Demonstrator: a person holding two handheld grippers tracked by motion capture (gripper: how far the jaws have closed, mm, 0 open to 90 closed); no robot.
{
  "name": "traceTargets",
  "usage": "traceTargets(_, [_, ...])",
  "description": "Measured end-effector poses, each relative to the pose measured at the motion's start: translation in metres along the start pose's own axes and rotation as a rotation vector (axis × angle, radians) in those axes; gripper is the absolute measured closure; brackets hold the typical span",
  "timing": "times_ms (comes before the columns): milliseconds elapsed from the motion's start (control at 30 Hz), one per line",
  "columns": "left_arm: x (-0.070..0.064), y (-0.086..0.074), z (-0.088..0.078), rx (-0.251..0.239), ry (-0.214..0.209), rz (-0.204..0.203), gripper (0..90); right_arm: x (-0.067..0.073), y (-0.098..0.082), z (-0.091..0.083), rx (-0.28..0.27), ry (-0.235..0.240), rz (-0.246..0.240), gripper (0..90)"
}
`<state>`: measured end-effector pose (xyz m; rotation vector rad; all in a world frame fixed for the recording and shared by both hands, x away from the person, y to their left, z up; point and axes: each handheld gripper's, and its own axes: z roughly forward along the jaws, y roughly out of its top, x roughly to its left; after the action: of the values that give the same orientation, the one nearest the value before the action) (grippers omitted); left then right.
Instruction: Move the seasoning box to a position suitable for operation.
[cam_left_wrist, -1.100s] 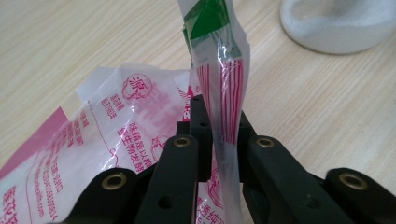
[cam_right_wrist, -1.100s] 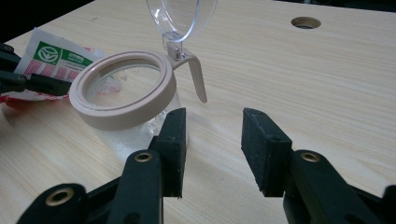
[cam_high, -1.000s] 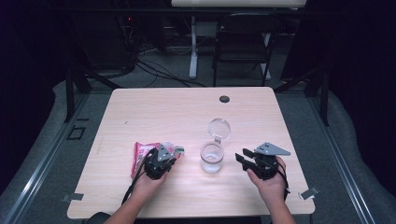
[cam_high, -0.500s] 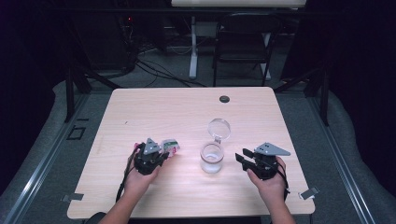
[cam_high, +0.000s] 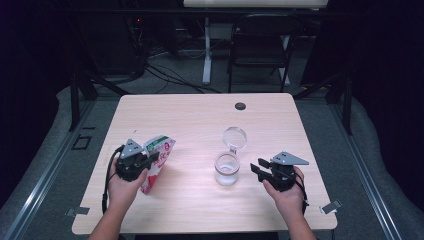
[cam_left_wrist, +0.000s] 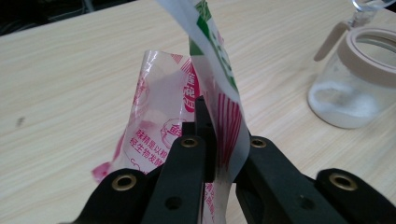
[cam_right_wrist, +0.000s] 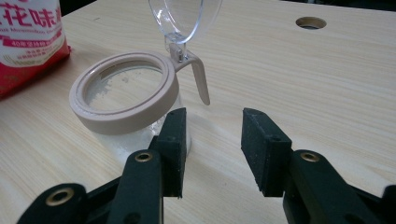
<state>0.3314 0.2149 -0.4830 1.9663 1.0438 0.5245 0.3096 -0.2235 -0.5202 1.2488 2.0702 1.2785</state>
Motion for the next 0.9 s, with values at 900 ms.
traceTargets(900, [0.038, 0.068, -0.02, 0.039, 0.055, 0.067, 90.0, -0.001, 0.002, 0.001, -0.005, 0.002, 0.006, 60.8])
